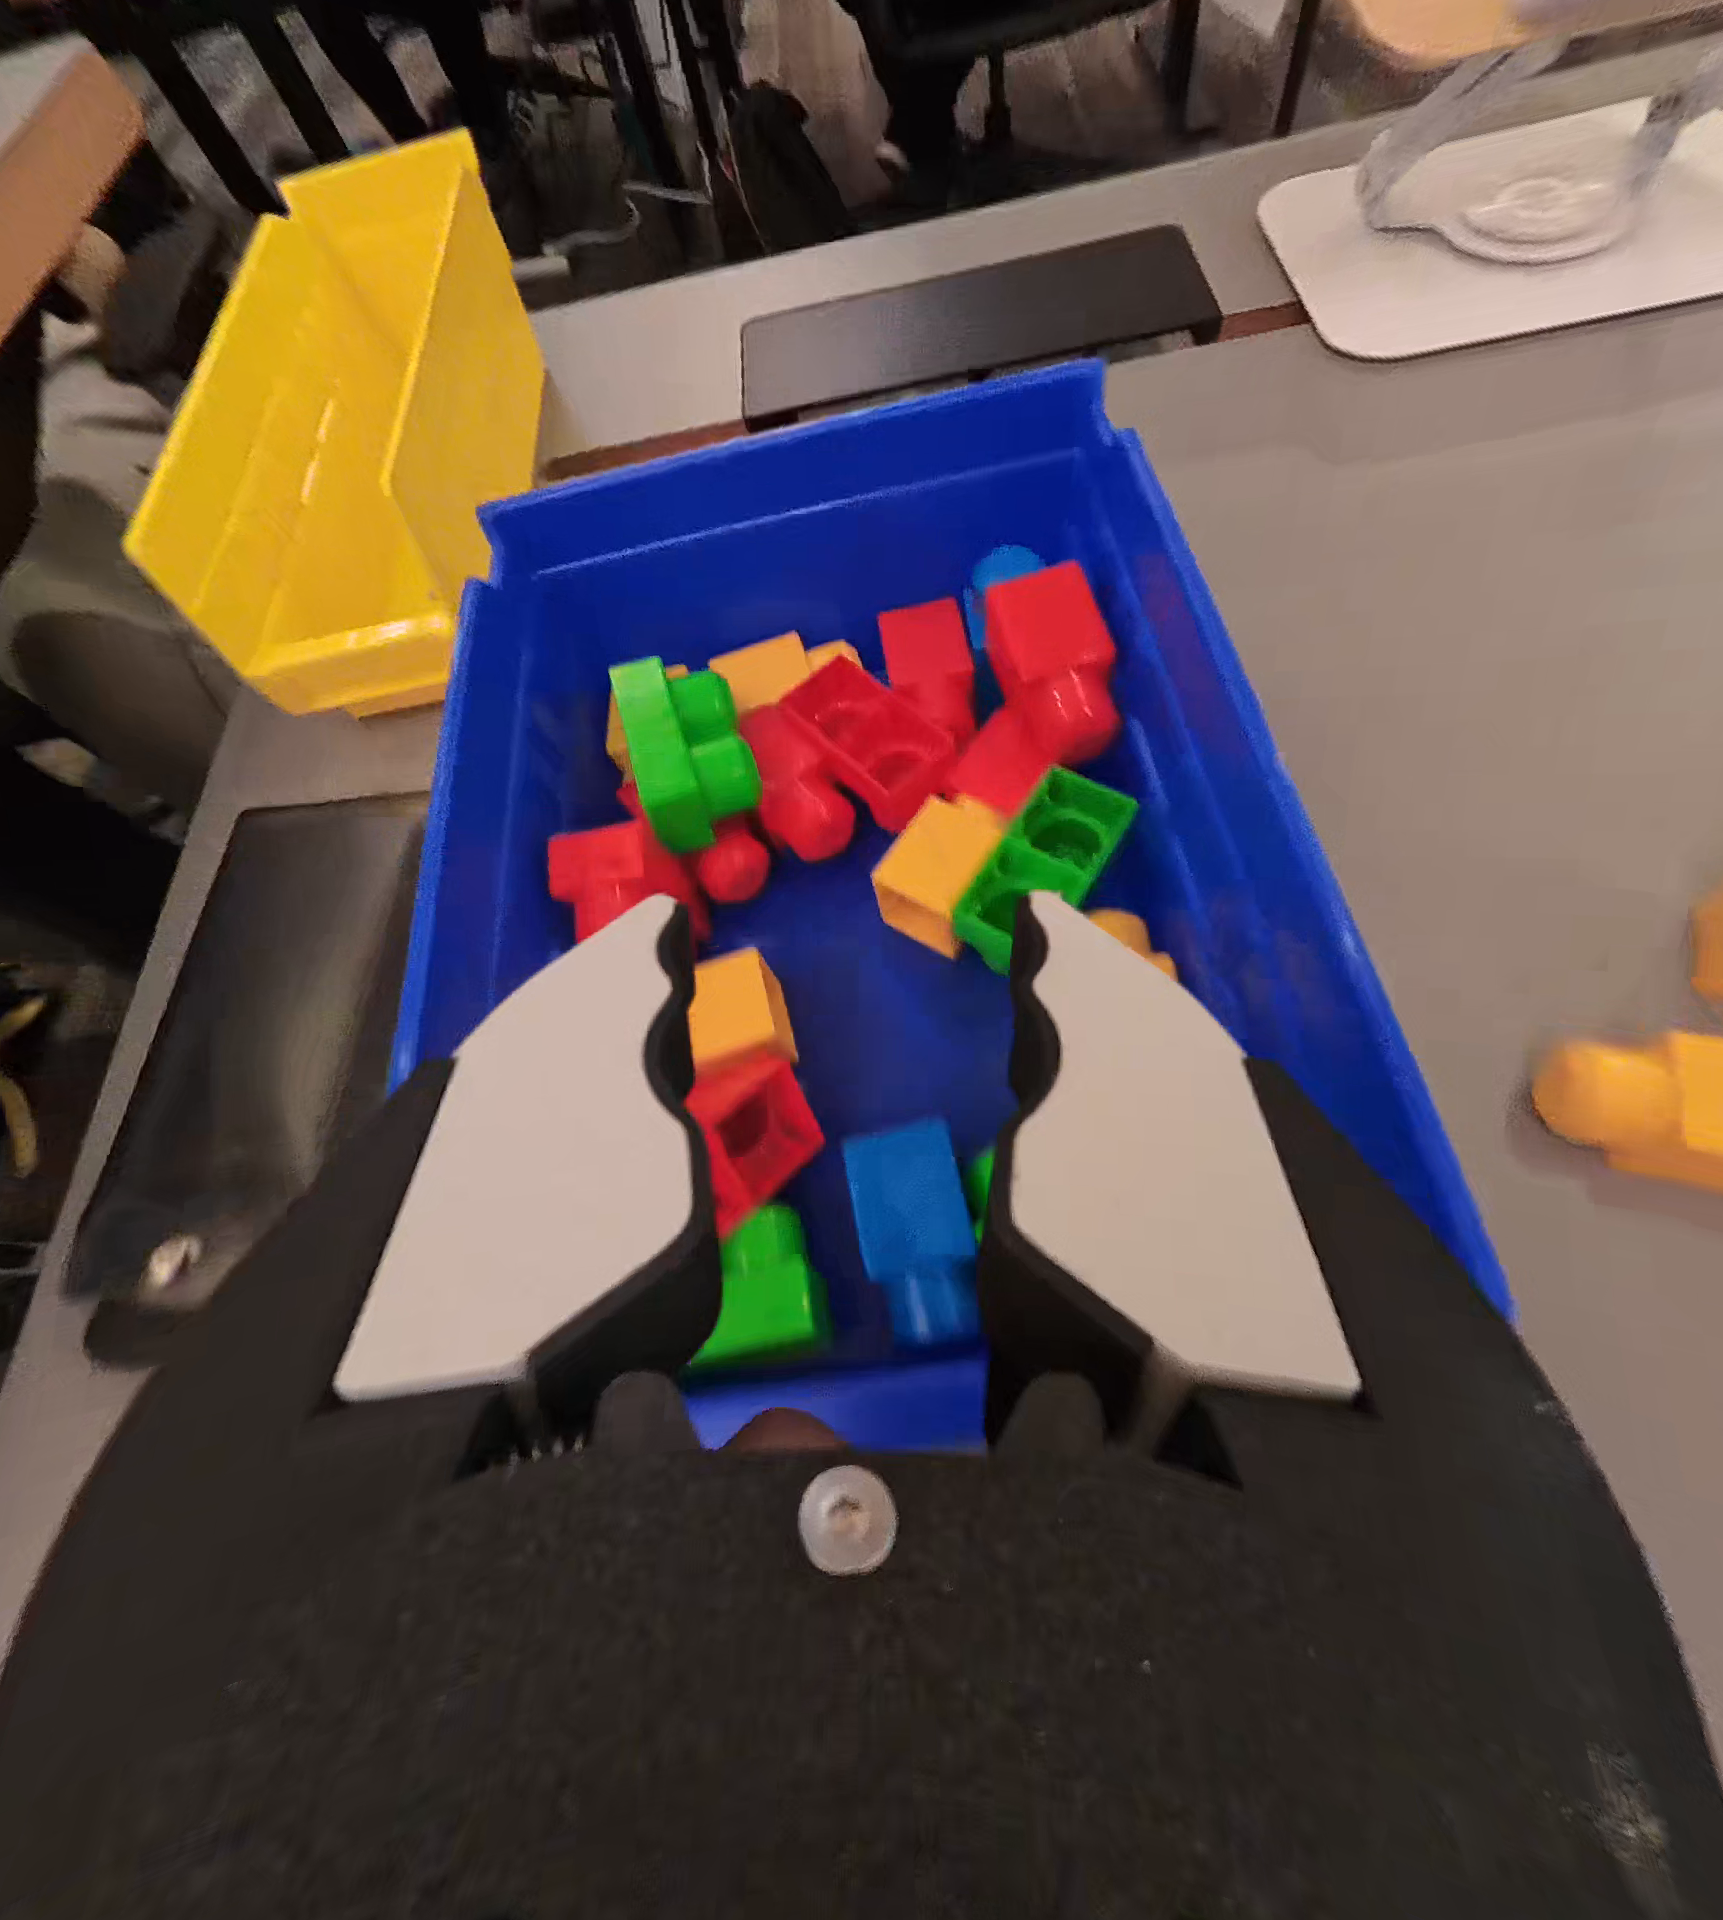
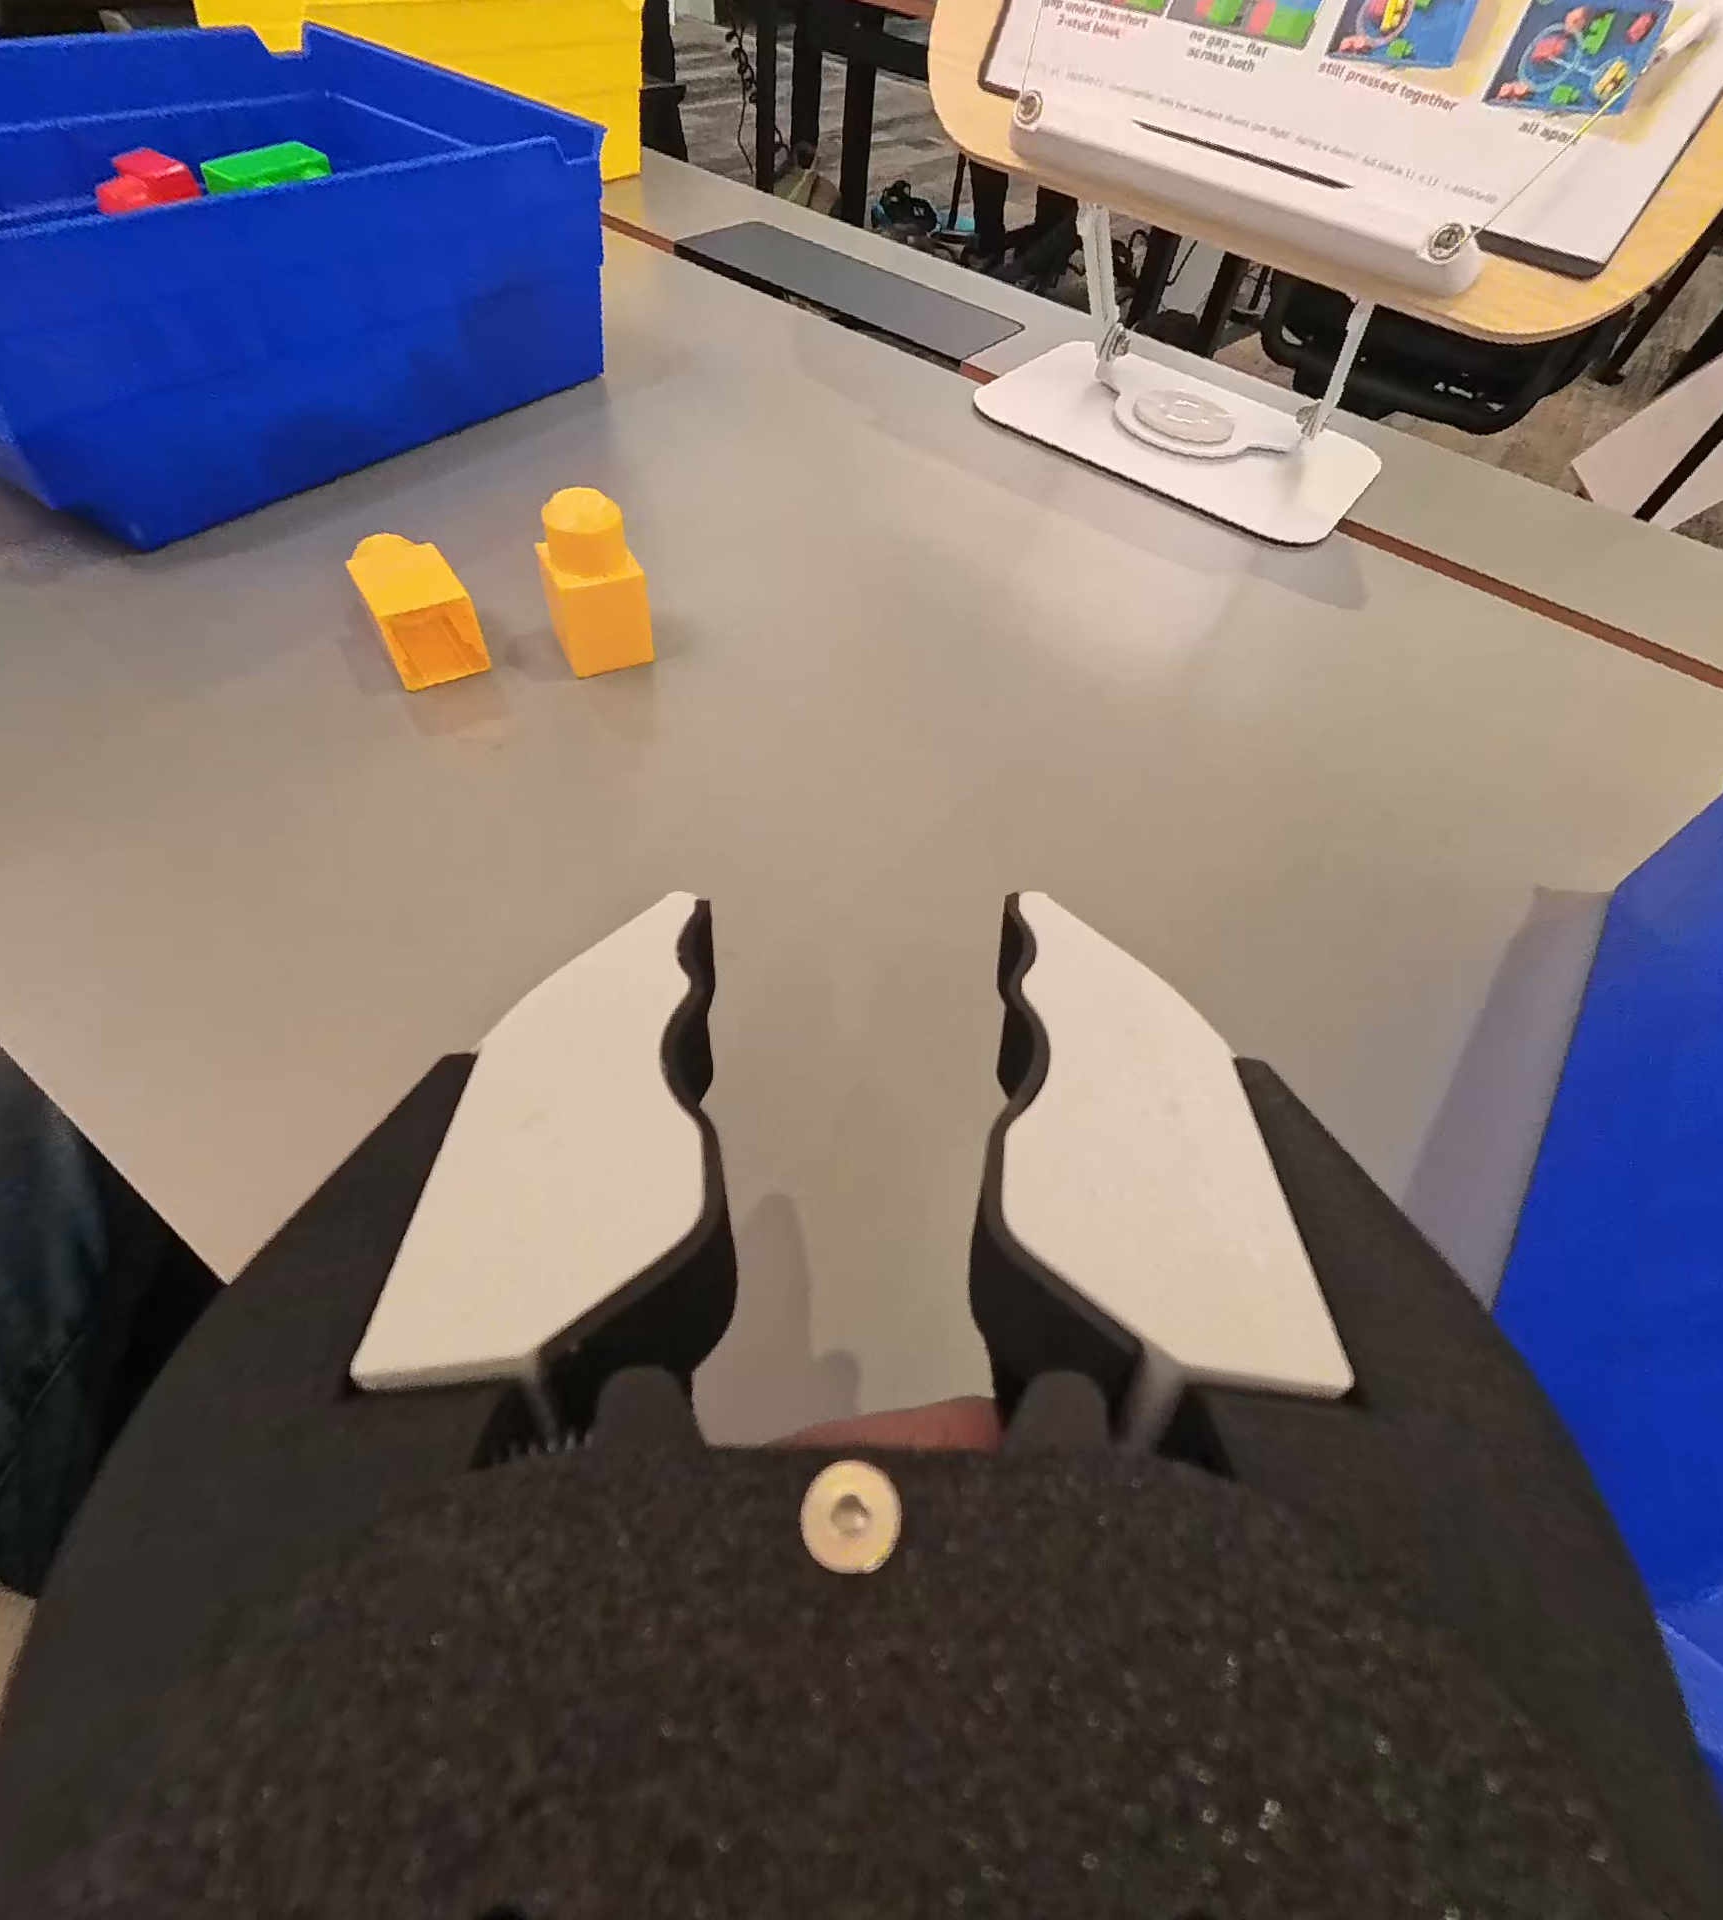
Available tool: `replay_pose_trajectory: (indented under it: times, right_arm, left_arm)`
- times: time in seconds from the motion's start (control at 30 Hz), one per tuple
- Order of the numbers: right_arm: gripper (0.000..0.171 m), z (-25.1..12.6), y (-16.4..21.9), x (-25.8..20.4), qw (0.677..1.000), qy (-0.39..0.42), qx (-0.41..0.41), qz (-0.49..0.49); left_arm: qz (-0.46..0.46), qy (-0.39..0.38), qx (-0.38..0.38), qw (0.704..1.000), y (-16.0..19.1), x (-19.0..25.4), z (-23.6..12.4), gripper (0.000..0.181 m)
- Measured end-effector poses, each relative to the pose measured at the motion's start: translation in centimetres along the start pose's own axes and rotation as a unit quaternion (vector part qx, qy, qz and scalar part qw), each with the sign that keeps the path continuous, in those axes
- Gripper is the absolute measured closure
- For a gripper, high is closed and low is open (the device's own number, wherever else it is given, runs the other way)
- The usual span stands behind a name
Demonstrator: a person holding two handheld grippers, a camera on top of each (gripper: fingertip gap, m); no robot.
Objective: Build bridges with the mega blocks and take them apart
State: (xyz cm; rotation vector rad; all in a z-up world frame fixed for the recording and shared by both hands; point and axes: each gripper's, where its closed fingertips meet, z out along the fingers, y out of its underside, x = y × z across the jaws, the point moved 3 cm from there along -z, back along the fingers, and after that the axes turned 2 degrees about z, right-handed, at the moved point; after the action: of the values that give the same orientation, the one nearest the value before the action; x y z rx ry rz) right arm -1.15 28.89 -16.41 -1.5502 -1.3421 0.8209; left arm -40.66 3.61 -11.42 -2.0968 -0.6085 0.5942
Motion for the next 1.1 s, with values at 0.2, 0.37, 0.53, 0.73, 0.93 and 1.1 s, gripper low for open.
replay_pose_trajectory:
  times: [0.2,0.37,0.53,0.73,0.93,1.1]
  right_arm:
    - [0.119,-0.1,-0.2,-0.3,1.000,-0.005,0.001,-0.005]
    - [0.119,-0.2,-0.4,-0.3,1.000,-0.004,0.003,-0.009]
    - [0.119,-0.3,-0.4,0.0,1.000,-0.003,0.003,-0.006]
    - [0.119,-0.4,-0.3,0.2,1.000,-0.003,0.004,-0.004]
    - [0.119,-0.4,-0.4,0.1,1.000,-0.004,0.004,-0.007]
    - [0.119,-0.4,-0.3,0.1,1.000,-0.003,0.003,-0.008]
  left_arm:
    - [0.022,-0.016,-0.105,0.994,-2.4,-3.9,9.7,0.124]
    - [-0.002,-0.017,-0.186,0.982,-2.3,-5.8,13.9,0.126]
    - [-0.017,0.010,-0.233,0.972,-1.8,-5.8,15.2,0.123]
    - [-0.030,0.010,-0.258,0.966,-0.3,-5.8,16.0,0.125]
    - [-0.032,-0.005,-0.270,0.962,0.7,-5.9,16.6,0.138]
    - [-0.027,-0.004,-0.272,0.962,0.6,-6.0,16.6,0.139]
